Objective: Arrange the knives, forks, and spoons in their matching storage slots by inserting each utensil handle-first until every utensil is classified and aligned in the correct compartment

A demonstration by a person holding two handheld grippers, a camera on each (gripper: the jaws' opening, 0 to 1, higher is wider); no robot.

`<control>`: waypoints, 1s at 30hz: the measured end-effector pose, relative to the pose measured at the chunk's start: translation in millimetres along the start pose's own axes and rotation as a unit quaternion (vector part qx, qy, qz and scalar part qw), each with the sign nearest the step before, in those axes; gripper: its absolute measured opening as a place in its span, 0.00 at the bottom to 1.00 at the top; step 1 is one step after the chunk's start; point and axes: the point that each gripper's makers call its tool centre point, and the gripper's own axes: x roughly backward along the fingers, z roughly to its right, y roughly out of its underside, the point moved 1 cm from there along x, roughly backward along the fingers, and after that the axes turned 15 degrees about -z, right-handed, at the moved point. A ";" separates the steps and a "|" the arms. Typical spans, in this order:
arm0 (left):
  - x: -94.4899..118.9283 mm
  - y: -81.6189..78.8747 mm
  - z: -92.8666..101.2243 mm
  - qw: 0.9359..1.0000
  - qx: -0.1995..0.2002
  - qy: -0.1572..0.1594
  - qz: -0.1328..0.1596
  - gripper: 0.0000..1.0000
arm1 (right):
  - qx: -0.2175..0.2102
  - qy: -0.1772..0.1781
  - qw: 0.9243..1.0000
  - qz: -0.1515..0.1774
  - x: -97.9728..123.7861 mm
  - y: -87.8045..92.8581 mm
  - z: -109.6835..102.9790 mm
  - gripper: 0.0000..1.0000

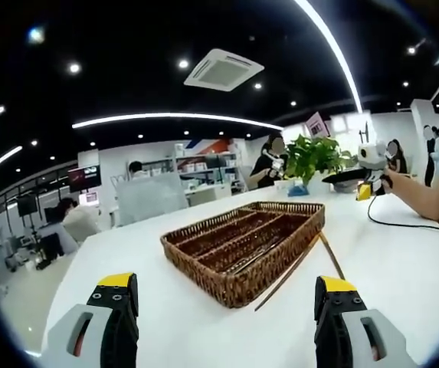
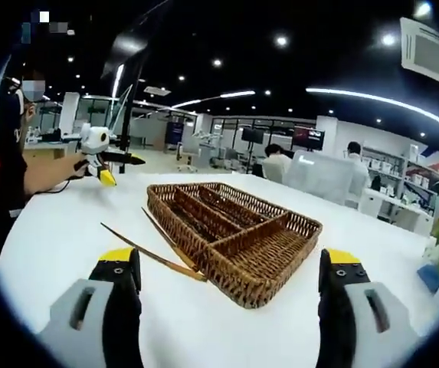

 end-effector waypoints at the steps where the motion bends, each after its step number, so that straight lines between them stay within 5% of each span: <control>1: 0.0 0.1 -0.2 1.000 0.000 -0.001 0.000 1.00 | -0.001 -0.004 1.000 -0.004 -1.0 1.4 -1.0 0.99; 9: -0.1 5.6 -6.3 1.000 0.015 -0.006 -0.003 1.00 | 0.007 -0.086 0.996 -0.005 -12.9 3.6 -38.5 0.88; 15: 2.6 -1.4 1.1 1.000 0.008 -0.002 0.006 1.00 | 0.016 -0.178 0.983 -0.044 -26.6 18.8 -83.1 0.69; 18: -2.0 3.2 5.7 1.000 0.011 0.008 -0.003 1.00 | 0.009 -0.172 0.984 -0.045 -38.2 20.6 -82.6 0.78; 30: -2.8 3.0 10.3 1.000 0.008 0.015 -0.007 1.00 | -0.014 -0.197 0.978 -0.073 -62.4 27.5 -80.0 0.86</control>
